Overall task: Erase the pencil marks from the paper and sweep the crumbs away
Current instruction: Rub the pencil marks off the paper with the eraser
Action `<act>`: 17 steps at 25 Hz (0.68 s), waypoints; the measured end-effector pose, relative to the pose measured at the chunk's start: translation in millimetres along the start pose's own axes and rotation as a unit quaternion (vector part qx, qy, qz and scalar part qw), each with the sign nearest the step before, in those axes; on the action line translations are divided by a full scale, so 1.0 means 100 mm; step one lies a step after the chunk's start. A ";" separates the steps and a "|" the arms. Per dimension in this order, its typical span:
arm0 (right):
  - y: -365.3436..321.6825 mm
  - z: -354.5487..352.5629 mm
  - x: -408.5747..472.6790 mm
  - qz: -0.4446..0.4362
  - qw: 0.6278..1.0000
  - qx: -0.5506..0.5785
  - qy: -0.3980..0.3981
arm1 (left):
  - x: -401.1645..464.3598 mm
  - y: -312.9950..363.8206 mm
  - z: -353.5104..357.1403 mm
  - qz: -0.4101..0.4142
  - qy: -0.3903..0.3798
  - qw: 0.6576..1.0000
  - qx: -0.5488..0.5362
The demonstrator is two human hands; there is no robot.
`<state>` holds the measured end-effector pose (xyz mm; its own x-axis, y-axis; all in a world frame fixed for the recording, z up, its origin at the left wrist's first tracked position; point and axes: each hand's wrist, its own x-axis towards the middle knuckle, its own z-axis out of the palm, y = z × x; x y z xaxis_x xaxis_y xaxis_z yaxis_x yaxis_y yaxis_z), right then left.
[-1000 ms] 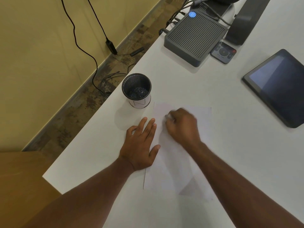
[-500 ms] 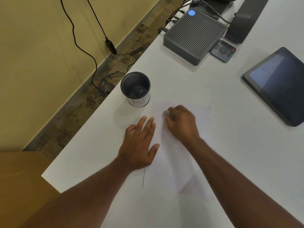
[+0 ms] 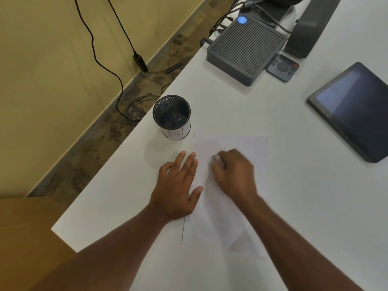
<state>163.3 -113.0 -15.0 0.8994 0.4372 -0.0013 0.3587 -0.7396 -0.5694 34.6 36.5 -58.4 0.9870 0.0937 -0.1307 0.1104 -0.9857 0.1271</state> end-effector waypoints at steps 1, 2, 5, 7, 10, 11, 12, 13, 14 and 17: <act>-0.03 0.05 -0.15 -0.015 1.000 0.019 -0.016 | -0.01 0.01 0.00 0.003 -0.003 1.000 0.003; -0.03 0.07 -0.21 -0.009 0.999 0.038 -0.021 | -0.01 0.00 0.00 0.006 -0.004 1.000 0.004; -0.03 0.12 -0.17 0.017 0.998 0.050 0.029 | -0.01 0.00 -0.01 0.011 -0.002 1.000 0.001; -0.13 0.20 -0.27 -0.022 0.999 0.027 0.004 | -0.01 0.00 0.00 0.013 0.002 1.000 -0.010; -0.03 0.13 -0.14 -0.068 0.997 -0.001 -0.024 | -0.01 0.00 -0.01 0.015 0.004 1.000 -0.008; 0.10 0.02 0.02 -0.031 0.999 -0.010 0.008 | -0.01 0.00 -0.02 0.014 0.004 1.000 -0.006; 0.20 -0.08 0.16 0.018 0.998 -0.018 0.055 | -0.01 0.00 -0.02 0.012 0.004 1.000 -0.006; 0.24 -0.13 0.23 0.053 0.995 -0.017 0.088 | -0.01 0.00 -0.02 0.012 0.003 1.000 -0.006; 0.20 -0.13 0.21 0.063 0.994 -0.021 0.089 | -0.01 0.01 -0.02 0.012 0.002 1.000 -0.007; -0.06 0.12 -0.17 -0.068 0.997 -0.025 -0.018 | -0.02 0.00 -0.02 0.015 0.002 1.000 -0.004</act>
<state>142.6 -110.1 -21.0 0.8328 0.5519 0.0432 0.4892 -0.6973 -0.5239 33.1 36.9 -56.5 0.9903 0.0649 -0.1230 0.0821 -0.9868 0.1397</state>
